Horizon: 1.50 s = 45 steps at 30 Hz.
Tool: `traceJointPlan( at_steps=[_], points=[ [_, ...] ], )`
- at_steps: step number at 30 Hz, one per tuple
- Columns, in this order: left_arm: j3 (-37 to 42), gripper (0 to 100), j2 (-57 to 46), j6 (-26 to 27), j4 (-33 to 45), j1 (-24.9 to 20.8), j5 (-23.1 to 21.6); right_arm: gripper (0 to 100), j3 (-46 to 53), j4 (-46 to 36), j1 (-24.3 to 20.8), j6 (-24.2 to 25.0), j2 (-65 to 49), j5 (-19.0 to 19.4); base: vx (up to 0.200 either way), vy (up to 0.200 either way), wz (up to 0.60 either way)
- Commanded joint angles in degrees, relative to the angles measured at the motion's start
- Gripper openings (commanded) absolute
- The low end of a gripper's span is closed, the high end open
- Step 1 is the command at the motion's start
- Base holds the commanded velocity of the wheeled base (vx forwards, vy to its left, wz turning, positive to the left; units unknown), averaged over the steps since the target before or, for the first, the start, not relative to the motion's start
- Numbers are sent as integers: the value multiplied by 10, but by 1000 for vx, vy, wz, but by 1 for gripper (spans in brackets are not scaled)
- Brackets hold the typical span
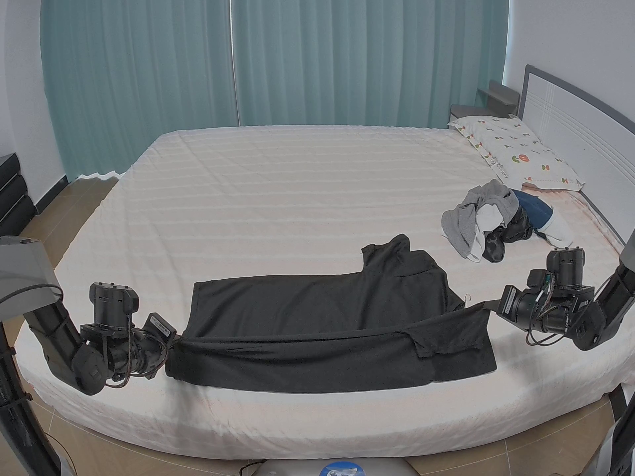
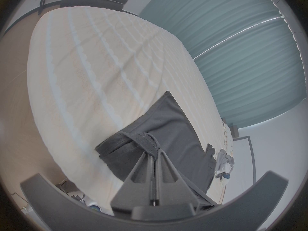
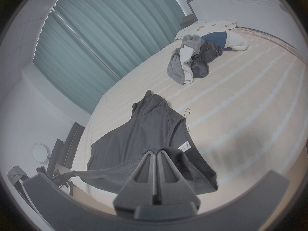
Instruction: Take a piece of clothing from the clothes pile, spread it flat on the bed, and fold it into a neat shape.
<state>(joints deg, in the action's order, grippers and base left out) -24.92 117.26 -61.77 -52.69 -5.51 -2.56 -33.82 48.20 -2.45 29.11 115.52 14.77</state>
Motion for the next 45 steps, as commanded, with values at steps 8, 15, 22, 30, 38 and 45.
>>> traceJointPlan(
  at_steps=[8, 15, 22, 30, 38, 45],
  points=[
    [-59, 0, 82, -4, -1, -27, 42, 0, -65, 2, -12, 2, 127, -41, 0, 0, 0],
    [-73, 100, 85, -13, 0, -28, 48, 100, -84, 3, -25, 8, 154, -43, 0, 0, 0],
    [-84, 100, 80, -75, -2, -18, 49, 100, -72, 93, -22, 144, 128, -57, 0, 0, 0],
    [-73, 100, 38, -137, -4, 16, -10, 100, 35, 88, -74, 198, 60, -57, 0, 0, 0],
    [-12, 100, 18, -135, -74, 15, -47, 100, 49, 94, -133, 279, 106, -84, 0, 0, 0],
    [43, 100, 46, -115, -189, -1, -42, 100, 32, 96, -147, 285, 140, -86, 0, 0, 0]
  ],
)
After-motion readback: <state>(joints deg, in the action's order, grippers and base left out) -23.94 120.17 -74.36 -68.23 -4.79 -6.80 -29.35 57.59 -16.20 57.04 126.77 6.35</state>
